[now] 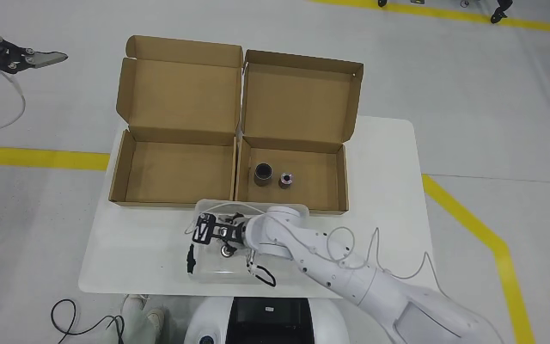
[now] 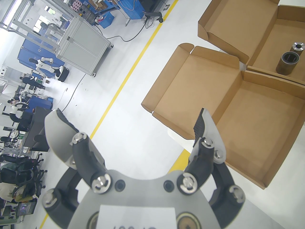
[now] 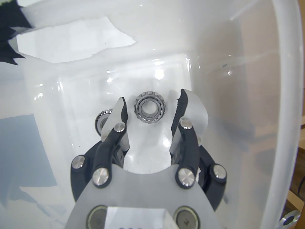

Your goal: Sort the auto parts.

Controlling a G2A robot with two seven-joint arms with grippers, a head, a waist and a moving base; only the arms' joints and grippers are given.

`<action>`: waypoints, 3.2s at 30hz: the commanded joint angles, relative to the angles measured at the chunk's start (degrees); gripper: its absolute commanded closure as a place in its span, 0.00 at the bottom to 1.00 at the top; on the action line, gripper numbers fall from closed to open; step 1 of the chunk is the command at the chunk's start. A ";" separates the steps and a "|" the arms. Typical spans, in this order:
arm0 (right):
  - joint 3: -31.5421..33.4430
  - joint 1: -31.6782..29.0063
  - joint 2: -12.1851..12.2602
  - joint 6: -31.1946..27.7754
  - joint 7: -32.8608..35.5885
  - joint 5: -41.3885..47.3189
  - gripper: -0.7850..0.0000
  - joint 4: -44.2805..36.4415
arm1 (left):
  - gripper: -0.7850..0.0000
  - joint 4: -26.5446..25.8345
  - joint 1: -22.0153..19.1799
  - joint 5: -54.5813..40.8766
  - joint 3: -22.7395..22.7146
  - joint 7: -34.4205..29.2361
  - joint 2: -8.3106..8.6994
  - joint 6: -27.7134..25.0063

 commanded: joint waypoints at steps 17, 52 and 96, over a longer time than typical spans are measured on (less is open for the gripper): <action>2.02 -1.61 -0.50 1.12 -0.78 -3.41 1.00 -2.03 | 0.00 0.00 0.00 0.00 0.00 0.00 0.00 0.00; 24.04 -12.18 7.71 -17.88 -31.03 1.68 1.00 -16.39 | 0.00 0.00 0.00 0.00 0.00 0.00 0.00 0.00; 36.28 5.94 7.82 -19.41 -37.72 7.38 1.00 -21.68 | 0.00 0.00 0.00 0.00 0.00 0.00 0.00 0.00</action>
